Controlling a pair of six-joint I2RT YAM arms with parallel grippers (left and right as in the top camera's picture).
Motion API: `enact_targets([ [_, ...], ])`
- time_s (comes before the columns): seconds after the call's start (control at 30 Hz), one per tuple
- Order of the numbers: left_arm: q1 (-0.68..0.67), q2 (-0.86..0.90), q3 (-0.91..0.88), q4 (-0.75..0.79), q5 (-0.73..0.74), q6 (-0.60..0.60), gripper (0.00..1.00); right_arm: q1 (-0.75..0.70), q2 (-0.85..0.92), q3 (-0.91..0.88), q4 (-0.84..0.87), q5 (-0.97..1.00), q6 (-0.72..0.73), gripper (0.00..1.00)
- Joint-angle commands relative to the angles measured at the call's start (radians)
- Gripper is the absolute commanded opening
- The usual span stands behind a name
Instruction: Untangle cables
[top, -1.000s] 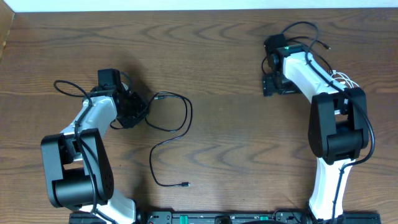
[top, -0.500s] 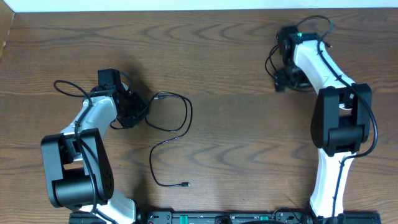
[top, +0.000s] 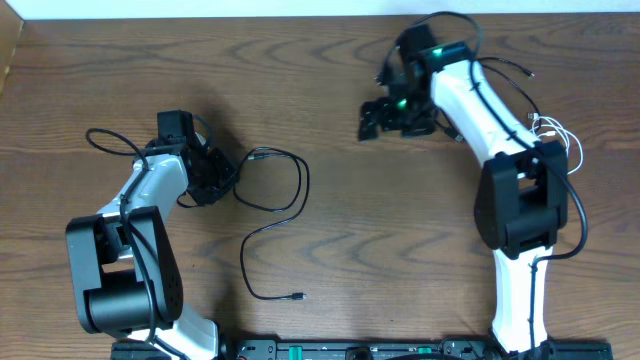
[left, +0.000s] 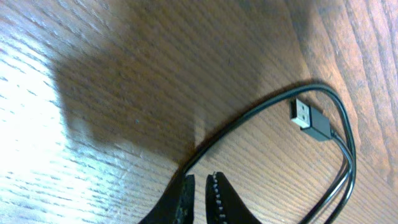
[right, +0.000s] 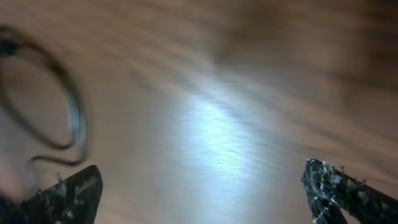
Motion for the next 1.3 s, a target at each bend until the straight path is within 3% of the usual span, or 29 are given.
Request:
enact_targets([
  [0.0,0.0,0.01,0.006,0.007,-0.024,0.014,0.14,0.053,0.001,-0.029,0.018,-0.121,0.093,0.93],
  [0.3,0.0,0.01,0.006,0.006,-0.022,0.014,0.15,0.191,0.001,-0.153,0.157,-0.119,0.308,0.59],
  [0.53,0.0,0.01,0.006,0.001,-0.019,0.014,0.14,0.269,0.001,-0.309,0.346,-0.12,0.485,0.58],
  [0.63,0.0,0.01,0.006,-0.003,-0.021,0.014,0.15,0.301,0.001,-0.385,0.464,-0.128,0.529,0.44],
  [0.67,0.0,0.01,0.005,-0.002,-0.024,0.014,0.15,0.311,0.001,-0.404,0.508,-0.144,0.528,0.31],
  [0.7,0.0,0.01,0.003,-0.002,-0.024,0.014,0.15,0.317,0.001,-0.418,0.54,-0.151,0.528,0.29],
  [0.8,-0.001,0.011,-0.003,-0.002,-0.044,0.013,0.14,0.336,0.001,-0.459,0.637,-0.155,0.529,0.47],
  [1.27,-0.003,0.053,-0.021,-0.021,-0.104,-0.043,0.12,0.335,0.002,-0.532,0.84,-0.198,0.529,0.49],
])
